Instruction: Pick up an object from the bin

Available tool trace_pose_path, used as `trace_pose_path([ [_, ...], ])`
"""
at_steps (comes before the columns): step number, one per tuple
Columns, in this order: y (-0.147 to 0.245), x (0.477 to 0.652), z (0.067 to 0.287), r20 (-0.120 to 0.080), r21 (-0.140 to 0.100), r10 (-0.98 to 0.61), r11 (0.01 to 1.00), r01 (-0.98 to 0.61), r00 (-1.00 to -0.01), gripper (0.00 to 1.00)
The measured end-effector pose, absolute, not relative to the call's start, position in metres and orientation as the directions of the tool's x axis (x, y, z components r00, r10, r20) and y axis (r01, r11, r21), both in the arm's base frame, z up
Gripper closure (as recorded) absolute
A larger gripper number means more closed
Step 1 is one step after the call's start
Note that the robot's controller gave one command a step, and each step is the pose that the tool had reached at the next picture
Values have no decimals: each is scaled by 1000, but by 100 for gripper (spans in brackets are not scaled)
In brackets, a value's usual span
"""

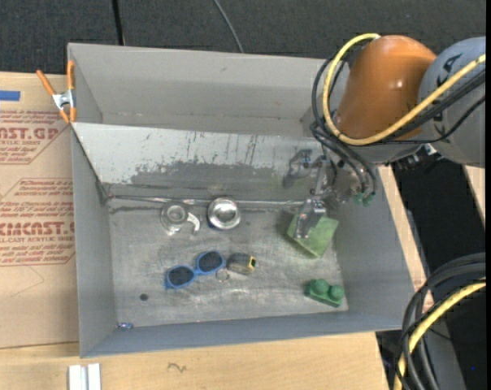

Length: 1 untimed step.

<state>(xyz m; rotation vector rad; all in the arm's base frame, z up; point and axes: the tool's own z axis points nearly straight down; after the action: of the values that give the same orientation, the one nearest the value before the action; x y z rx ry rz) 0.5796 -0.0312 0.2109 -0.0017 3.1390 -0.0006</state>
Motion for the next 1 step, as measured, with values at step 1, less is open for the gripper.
trace_pose_path([
  [1,-117,565,82,5,-1,195,981,195,-981,0],
])
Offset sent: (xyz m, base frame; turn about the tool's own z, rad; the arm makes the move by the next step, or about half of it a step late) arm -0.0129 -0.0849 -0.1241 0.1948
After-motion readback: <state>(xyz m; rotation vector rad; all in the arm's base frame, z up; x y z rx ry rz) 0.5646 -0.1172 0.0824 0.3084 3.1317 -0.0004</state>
